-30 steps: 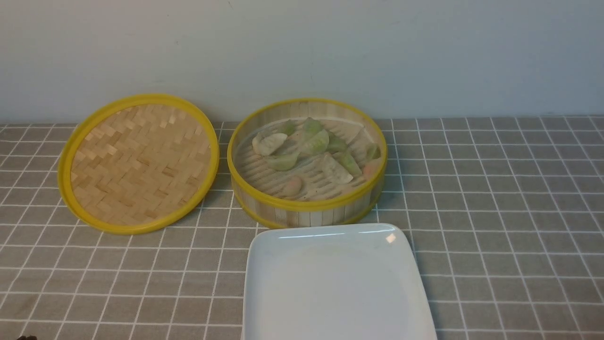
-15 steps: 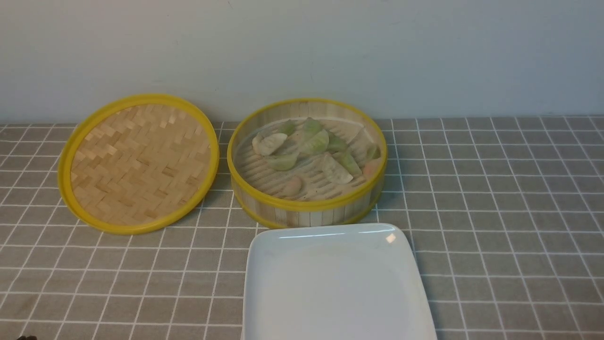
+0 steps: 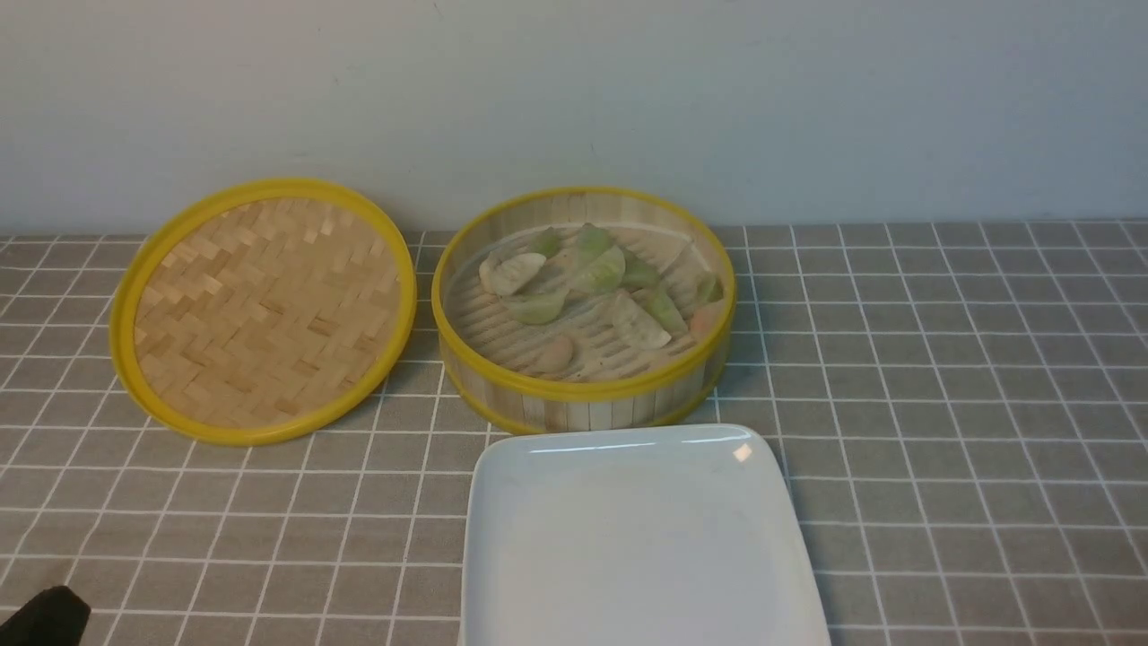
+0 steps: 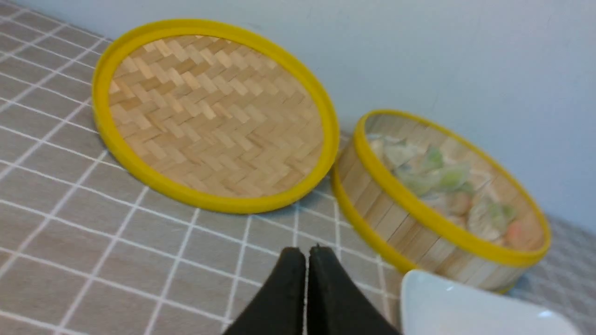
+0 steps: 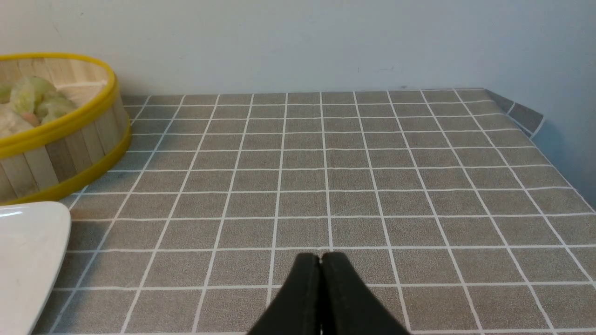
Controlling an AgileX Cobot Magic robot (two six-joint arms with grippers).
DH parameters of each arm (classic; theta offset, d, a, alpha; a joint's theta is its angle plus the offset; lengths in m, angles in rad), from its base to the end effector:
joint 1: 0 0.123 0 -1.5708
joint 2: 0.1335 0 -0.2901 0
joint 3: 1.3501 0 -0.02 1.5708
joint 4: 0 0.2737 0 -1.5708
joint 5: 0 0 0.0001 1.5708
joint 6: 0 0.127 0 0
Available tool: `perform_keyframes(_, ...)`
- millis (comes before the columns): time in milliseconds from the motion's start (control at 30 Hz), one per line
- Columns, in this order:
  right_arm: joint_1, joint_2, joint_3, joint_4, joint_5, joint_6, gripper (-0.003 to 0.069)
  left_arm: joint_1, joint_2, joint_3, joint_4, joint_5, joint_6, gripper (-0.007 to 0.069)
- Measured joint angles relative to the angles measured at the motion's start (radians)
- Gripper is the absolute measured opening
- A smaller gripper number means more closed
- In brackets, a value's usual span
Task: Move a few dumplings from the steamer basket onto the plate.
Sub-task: Use the left arm to grab a dumpling from the steamer
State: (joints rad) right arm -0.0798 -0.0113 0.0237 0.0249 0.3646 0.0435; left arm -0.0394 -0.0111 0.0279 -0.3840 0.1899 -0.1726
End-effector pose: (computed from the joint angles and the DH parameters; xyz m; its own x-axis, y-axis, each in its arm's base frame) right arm 0.1049 -0.0073 0.1624 -0.2794 0.0893 -0.9560 0.0901 0.9937 0.0665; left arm 0.1092 -0.0133 0.1841 -0.1474 -0.5163 -0.8437 0.0381 0.8494 -0.5264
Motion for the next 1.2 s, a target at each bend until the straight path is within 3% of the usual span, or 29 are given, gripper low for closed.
perform_keyframes(233,0.0,0.0,0.0,0.0,0.0,0.0,-0.0013,0.0,0.0,0.0,-0.084,-0.179,-0.011,-0.0005)
perform_keyframes(333,0.0,0.0,0.0,0.0,0.0,0.0,-0.0013,0.0,0.0,0.0,-0.093,-0.37,-0.014,-0.0005)
perform_keyframes(467,0.0,0.0,0.001,0.037,-0.017,0.014,-0.0013,0.0,0.005,-0.064,-0.1,-0.398,-0.022,-0.0005)
perform_keyframes(600,0.0,0.0,0.004,0.196,-0.1,0.101,-0.0013,0.0,0.084,-0.221,-0.096,-0.279,-0.02,-0.0005)
perform_keyframes(667,0.0,0.0,0.004,0.406,-0.209,0.221,-0.0013,0.0,0.251,-0.426,-0.066,-0.053,0.006,-0.0005)
perform_keyframes(700,0.0,0.0,0.004,0.42,-0.215,0.221,-0.0013,0.0,0.265,-0.441,-0.066,-0.036,0.011,-0.0005)
perform_keyframes(733,0.0,0.0,0.004,0.507,-0.253,0.265,-0.0013,0.0,0.38,-0.563,-0.05,0.115,0.052,-0.0005)
perform_keyframes(833,0.0,0.0,0.004,0.619,-0.304,0.298,-0.0013,0.0,0.581,-0.741,-0.037,0.362,0.15,-0.0005)
perform_keyframes(1000,0.0,0.0,0.004,0.679,-0.322,0.308,-0.0013,0.0,0.945,-1.004,-0.049,0.649,0.323,-0.0005)
perform_keyframes(1200,0.003,0.0,-0.019,0.676,-0.248,0.289,-0.0013,-0.013,1.262,-1.154,-0.113,0.713,0.46,-0.0005)
